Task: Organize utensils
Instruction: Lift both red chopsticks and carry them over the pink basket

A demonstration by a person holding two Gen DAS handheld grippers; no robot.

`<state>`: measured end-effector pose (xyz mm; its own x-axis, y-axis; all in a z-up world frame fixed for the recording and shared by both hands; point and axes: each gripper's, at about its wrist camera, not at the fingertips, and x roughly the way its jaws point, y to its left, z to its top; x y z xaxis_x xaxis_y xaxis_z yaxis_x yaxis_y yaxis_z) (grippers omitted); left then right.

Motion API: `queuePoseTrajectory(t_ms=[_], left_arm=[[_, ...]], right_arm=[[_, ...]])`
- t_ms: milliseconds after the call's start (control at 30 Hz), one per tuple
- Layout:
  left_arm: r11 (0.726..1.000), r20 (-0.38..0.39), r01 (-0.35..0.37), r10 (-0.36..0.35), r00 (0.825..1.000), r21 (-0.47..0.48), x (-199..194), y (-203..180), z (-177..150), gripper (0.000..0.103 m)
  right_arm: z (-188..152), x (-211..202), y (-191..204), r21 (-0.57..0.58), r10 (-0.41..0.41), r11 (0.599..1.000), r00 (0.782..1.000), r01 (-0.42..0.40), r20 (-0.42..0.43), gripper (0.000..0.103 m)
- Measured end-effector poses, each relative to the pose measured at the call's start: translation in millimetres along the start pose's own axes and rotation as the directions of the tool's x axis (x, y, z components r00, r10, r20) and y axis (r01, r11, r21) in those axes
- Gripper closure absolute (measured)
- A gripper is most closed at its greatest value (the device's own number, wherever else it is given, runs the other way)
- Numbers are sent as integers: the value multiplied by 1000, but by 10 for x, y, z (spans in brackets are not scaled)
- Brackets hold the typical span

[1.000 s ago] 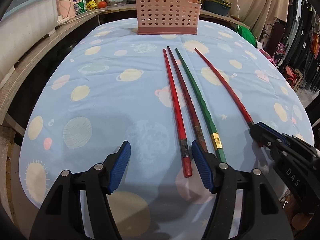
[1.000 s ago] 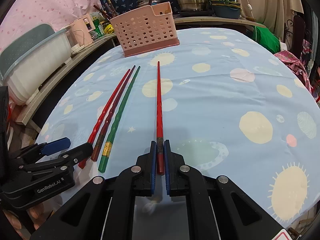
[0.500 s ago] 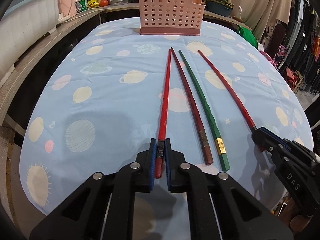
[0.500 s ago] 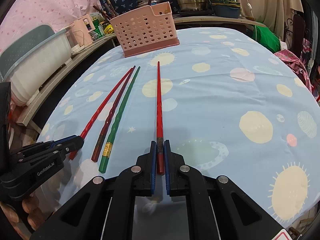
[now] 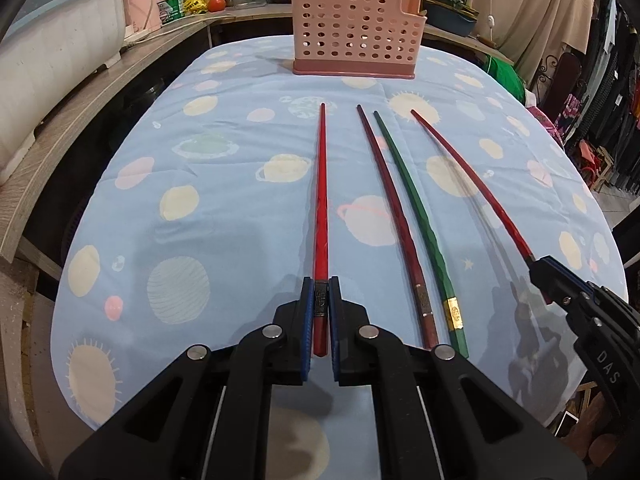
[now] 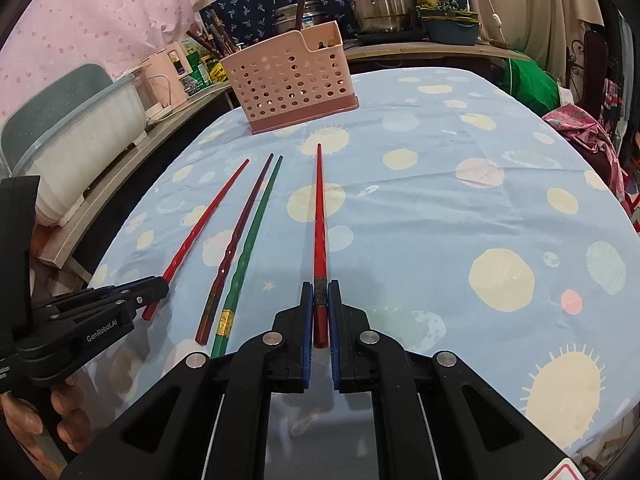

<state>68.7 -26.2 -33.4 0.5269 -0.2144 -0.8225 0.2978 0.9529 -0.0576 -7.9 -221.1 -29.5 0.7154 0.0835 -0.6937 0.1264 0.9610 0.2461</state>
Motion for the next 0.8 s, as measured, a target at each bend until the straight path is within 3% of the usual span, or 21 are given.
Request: queuePoseTrajectory(t_ms=[367, 800], left_arm=[[1000, 41, -20, 21, 999, -9, -146, 81, 338, 96], [998, 133, -35, 40, 990, -43, -431, 221, 909, 96]], right_arm=[[450, -220, -85, 19, 21, 1000, 995, -23, 95, 96], [1074, -491, -142, -3, 30, 1000, 969, -30, 245, 96]])
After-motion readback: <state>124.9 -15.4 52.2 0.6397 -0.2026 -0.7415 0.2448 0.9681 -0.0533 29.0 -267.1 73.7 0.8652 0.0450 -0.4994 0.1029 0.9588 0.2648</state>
